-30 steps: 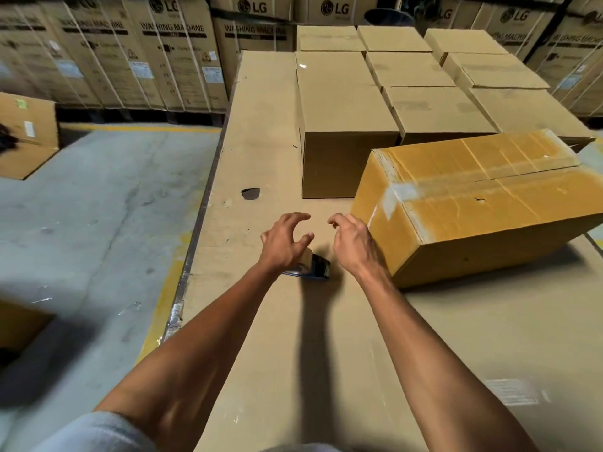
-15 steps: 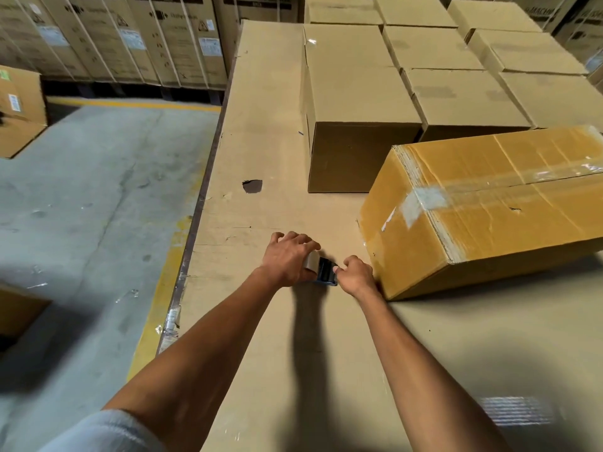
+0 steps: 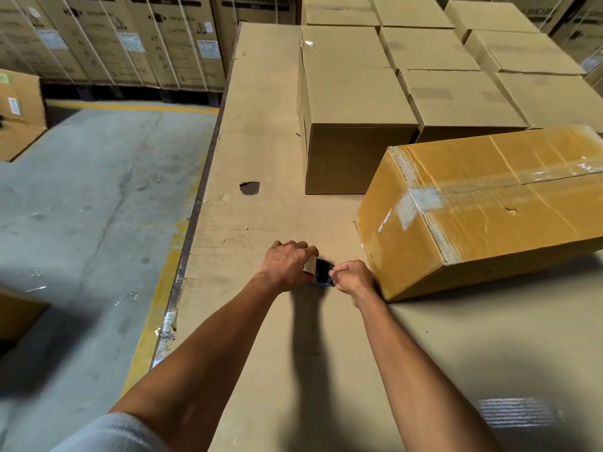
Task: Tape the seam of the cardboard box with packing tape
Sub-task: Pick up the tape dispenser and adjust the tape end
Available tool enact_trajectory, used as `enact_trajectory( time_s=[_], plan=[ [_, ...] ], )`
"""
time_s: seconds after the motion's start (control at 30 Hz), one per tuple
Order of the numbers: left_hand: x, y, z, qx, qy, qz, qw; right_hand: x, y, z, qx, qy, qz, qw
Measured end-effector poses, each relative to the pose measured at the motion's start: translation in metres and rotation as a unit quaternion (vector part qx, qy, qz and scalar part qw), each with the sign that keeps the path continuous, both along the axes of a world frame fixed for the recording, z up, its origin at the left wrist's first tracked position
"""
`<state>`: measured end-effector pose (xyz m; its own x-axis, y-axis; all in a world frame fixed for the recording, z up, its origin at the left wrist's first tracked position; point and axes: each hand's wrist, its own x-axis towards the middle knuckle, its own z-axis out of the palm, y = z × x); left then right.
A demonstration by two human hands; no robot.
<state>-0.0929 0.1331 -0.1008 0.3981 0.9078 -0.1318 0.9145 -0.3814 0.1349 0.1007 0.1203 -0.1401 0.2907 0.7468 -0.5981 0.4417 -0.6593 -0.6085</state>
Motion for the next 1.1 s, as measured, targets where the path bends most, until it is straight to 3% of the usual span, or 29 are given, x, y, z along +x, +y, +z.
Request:
enact_trajectory(
  time_s=[0.3,0.7,0.93,1.1],
  plan=[
    [-0.016,-0.002,0.031,0.015,-0.089,0.008,0.996,0.011,0.002,0.049,0.057,0.159,-0.029,0.985],
    [-0.017,-0.020,0.075,0.110,-0.111,-0.019,0.988,0.010,0.001,0.080,0.127,0.096,0.024,0.987],
    [-0.019,-0.032,0.076,0.109,-0.131,-0.012,0.985,0.004,-0.021,0.117,0.166,0.015,0.048,0.985],
    [-0.015,-0.036,0.076,0.108,-0.131,-0.004,0.985,0.006,-0.023,0.122,0.178,0.006,0.022,0.984]
  ],
)
